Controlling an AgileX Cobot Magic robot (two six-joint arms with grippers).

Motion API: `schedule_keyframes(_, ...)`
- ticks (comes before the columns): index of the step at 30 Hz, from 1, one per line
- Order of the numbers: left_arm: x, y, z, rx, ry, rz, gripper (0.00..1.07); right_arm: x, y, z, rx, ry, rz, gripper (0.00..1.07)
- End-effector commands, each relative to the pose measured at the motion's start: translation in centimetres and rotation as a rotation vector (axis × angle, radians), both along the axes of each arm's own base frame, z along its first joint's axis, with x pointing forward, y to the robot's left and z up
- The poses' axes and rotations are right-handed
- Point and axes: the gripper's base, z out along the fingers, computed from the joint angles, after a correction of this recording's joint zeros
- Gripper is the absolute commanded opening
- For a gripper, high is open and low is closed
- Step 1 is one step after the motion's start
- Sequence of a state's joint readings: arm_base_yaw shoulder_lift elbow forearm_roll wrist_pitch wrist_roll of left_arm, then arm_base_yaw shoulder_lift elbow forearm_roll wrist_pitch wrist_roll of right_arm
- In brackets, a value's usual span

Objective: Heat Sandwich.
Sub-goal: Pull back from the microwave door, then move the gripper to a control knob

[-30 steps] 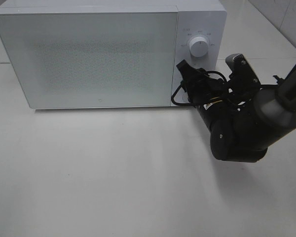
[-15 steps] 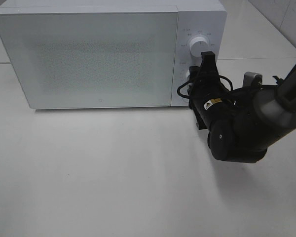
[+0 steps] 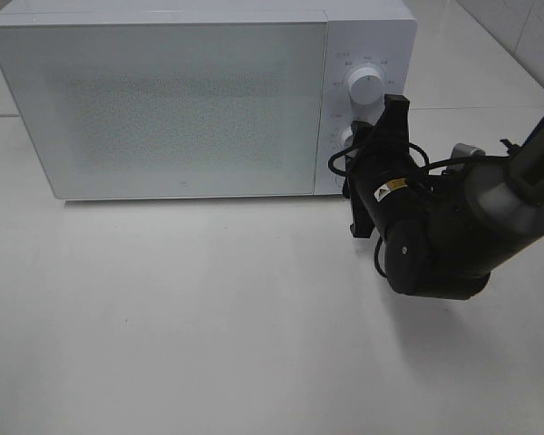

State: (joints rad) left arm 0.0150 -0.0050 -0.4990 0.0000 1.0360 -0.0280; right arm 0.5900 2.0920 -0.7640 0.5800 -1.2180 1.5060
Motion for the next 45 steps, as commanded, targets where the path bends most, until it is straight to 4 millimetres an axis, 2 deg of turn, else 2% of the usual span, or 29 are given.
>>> schedule_keyframes(1, -0.34, -0.05, -0.04, -0.004, -0.030, -0.009, 1.01, 0.20, 0.14, 1.56, 0.018, -0.147, -0.002, 0.15)
schedule_keyframes(19, -0.34, -0.05, -0.04, -0.004, -0.030, -0.009, 1.01, 0.18, 0.40, 1.51, 0.012, -0.141, 0.026, 0.20)
schedule_keyframes(24, -0.34, -0.05, -0.04, -0.004, -0.030, -0.009, 1.01, 0.17, 0.42, 1.32, 0.011, -0.120, 0.029, 0.25)
schedule_keyframes(27, -0.34, -0.05, -0.04, -0.004, -0.030, -0.009, 1.01, 0.18, 0.33, 1.31, 0.013, -0.119, 0.019, 0.39)
schedule_keyframes(28, -0.34, -0.05, -0.04, -0.004, -0.030, -0.009, 1.01, 0.18, 0.27, 1.30, 0.015, -0.118, 0.012, 0.48)
schedule_keyframes(29, -0.34, -0.05, -0.04, -0.004, -0.030, -0.009, 1.01, 0.18, 0.27, 1.30, 0.015, -0.118, 0.012, 0.48)
schedule_keyframes(32, -0.34, -0.05, -0.04, -0.004, -0.030, -0.009, 1.01, 0.19, 0.22, 1.29, 0.016, -0.117, 0.007, 0.65)
schedule_keyframes(33, -0.34, -0.05, -0.04, -0.004, -0.030, -0.009, 1.01, 0.18, 0.22, 1.27, 0.016, -0.115, 0.006, 0.75)
schedule_keyframes(34, -0.34, -0.05, -0.04, -0.004, -0.030, -0.009, 1.01, 0.18, 0.22, 1.27, 0.016, -0.115, 0.006, 0.75)
schedule_keyframes(37, -0.34, -0.05, -0.04, -0.004, -0.030, -0.009, 1.01, 0.17, 0.23, 1.04, 0.008, -0.089, 0.009, 0.87)
schedule_keyframes(41, -0.34, -0.05, -0.04, -0.004, -0.030, -0.009, 1.01, 0.16, 0.26, 0.95, -0.003, -0.080, 0.013, 0.86)
schedule_keyframes(45, -0.34, -0.05, -0.04, -0.004, -0.030, -0.009, 1.01, 0.16, 0.29, 0.96, -0.007, -0.082, 0.017, 0.81)
